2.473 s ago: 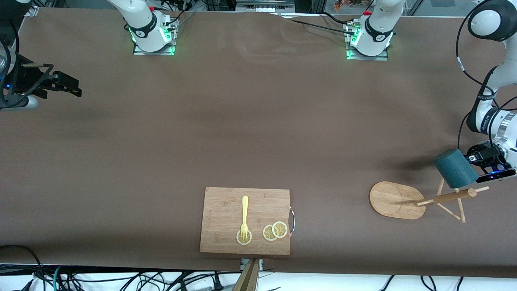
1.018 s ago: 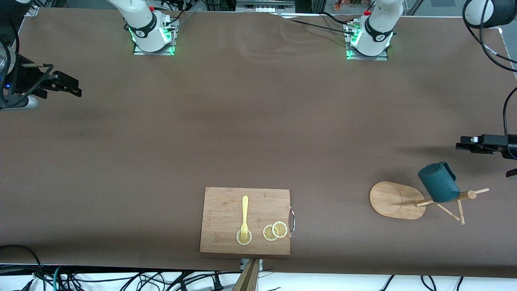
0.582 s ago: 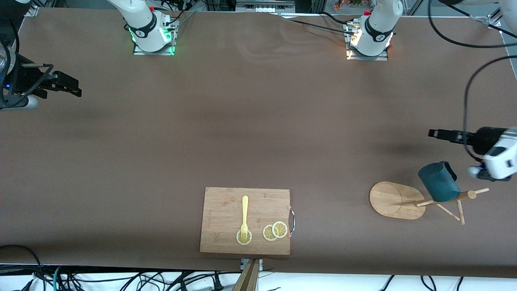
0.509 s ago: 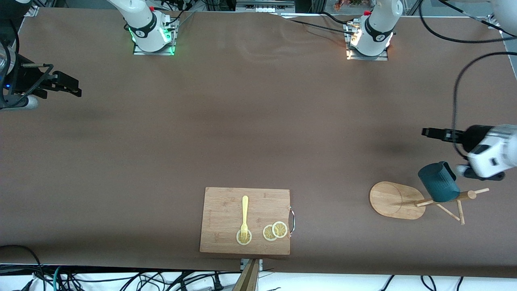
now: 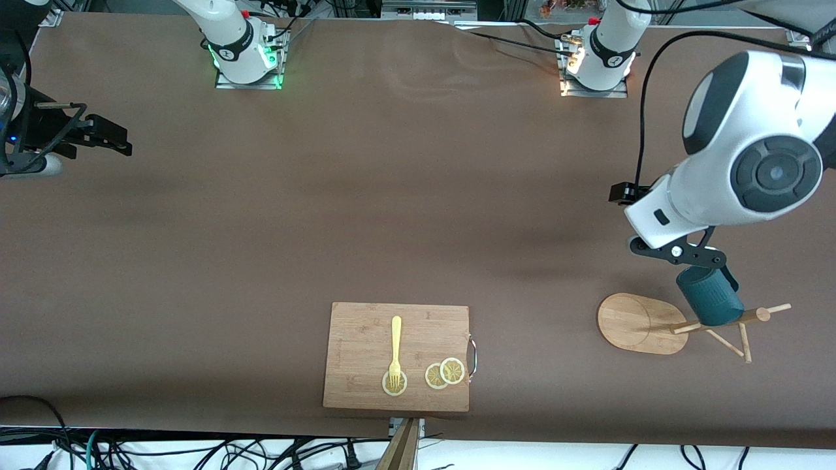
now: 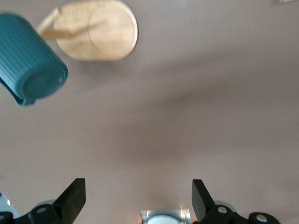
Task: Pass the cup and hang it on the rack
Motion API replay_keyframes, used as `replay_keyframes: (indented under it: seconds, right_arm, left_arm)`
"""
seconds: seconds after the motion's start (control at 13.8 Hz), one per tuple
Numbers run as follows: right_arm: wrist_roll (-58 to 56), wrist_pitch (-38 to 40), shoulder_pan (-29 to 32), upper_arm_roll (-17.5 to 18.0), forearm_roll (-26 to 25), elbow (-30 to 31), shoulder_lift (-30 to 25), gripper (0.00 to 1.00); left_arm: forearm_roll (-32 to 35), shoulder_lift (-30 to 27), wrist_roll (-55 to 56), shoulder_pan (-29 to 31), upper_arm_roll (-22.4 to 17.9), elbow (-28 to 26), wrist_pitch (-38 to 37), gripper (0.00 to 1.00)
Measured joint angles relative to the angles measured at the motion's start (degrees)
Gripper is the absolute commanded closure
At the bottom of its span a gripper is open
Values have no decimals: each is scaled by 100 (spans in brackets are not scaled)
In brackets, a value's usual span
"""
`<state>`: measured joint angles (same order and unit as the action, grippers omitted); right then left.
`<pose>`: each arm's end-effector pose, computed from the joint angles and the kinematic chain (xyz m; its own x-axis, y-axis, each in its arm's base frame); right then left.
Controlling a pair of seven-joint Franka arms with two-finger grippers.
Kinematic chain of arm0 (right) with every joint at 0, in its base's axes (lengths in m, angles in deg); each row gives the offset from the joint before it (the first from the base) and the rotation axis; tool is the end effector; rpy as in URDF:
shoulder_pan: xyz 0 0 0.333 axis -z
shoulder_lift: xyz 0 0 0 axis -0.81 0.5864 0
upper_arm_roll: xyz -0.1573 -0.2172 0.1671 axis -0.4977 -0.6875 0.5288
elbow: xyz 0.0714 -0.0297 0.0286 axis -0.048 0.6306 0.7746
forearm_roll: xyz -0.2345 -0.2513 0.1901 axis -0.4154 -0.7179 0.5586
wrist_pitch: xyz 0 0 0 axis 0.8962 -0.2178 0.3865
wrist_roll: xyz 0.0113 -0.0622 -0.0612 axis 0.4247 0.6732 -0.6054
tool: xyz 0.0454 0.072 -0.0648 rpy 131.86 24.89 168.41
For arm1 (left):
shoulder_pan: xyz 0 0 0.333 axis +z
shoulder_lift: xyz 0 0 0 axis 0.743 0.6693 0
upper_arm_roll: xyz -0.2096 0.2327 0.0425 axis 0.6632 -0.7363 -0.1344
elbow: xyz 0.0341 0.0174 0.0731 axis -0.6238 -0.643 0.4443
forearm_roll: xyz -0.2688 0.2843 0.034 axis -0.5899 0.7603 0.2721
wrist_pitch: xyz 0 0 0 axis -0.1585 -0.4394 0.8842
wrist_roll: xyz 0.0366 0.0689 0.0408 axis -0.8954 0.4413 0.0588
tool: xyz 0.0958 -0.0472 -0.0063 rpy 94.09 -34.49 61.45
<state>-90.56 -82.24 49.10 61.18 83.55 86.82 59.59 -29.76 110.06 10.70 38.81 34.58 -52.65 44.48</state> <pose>0.5522 0.0043 0.5870 0.9890 0.0651 -0.1328 0.0640 -0.9979 -0.0125 0.6400 -0.1504 0.5351 0.9460 -0.1746 -0.2732 -0.2135 -0.9696 -0.1196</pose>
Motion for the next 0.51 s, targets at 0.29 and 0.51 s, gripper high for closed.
replay_keyframes:
  seconds: [0.29, 0.51]
  right_arm:
    - [0, 3, 0, 1, 0, 0, 0, 0]
    - [0, 5, 1, 1, 0, 0, 0, 0]
  left_arm:
    - [-287, -927, -10, 357, -18, -1497, 1408, 0]
    - [-520, -1307, -16, 824, -32, -1945, 1753, 0]
